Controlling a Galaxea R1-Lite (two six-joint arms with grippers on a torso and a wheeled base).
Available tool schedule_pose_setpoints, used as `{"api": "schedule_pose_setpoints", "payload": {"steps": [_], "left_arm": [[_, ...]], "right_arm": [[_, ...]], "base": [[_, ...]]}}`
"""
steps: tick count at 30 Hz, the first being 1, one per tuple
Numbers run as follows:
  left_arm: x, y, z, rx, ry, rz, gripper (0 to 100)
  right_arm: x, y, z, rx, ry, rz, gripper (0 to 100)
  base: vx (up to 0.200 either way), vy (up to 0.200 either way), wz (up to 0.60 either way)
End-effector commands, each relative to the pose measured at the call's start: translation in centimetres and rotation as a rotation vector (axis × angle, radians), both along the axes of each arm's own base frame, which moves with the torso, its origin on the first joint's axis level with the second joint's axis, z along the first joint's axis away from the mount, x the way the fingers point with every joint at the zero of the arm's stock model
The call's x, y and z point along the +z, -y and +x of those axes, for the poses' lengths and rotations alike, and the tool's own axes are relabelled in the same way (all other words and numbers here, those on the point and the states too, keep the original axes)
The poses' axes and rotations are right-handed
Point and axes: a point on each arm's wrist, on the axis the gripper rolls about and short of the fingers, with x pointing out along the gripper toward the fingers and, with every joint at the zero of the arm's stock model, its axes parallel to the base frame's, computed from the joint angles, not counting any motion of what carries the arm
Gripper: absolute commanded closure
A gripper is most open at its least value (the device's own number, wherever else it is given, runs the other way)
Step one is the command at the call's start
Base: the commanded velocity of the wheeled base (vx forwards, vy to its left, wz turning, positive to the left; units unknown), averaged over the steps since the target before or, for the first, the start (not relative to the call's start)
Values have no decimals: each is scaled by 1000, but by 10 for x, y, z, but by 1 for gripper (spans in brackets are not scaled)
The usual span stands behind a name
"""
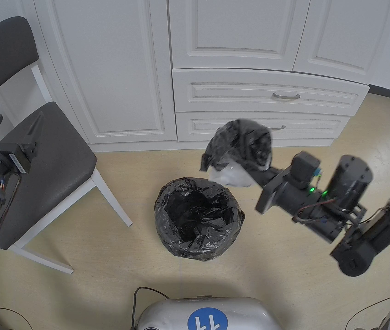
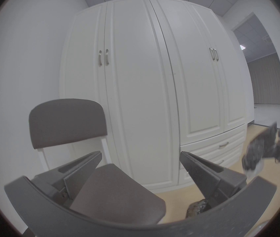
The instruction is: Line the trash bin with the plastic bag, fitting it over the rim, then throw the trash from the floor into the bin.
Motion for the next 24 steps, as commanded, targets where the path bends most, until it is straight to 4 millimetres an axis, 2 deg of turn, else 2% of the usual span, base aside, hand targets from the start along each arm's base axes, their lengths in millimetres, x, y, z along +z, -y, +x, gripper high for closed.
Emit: {"api": "schedule_pose_setpoints", "payload": {"steps": [1, 2, 5, 6, 9, 16, 21, 24], "left_arm": [[17, -23, -2, 131, 74, -3, 0], [17, -23, -2, 131, 74, -3, 0], [19, -25, -5, 121, 88, 5, 0], [19, -25, -5, 121, 88, 5, 0], [19, -25, -4, 112, 82, 11, 0], [17, -25, -3, 110, 74, 11, 0], [16, -25, -1, 109, 67, 13, 0], [15, -25, 0, 110, 61, 13, 0]], "right_arm": [[-102, -61, 38, 40, -210, 19, 100], [-102, -61, 38, 40, -210, 19, 100], [-124, -79, 64, -3, -249, 121, 100], [-124, -79, 64, -3, -249, 121, 100], [-147, -90, 83, -58, -298, 219, 100], [-169, -92, 92, -62, -331, 231, 100], [-196, -99, 99, -65, -370, 257, 100], [-204, -99, 104, -74, -366, 261, 100]], "base": [[0, 0, 0], [0, 0, 0], [0, 0, 0], [0, 0, 0], [0, 0, 0], [0, 0, 0], [0, 0, 0], [0, 0, 0]]}}
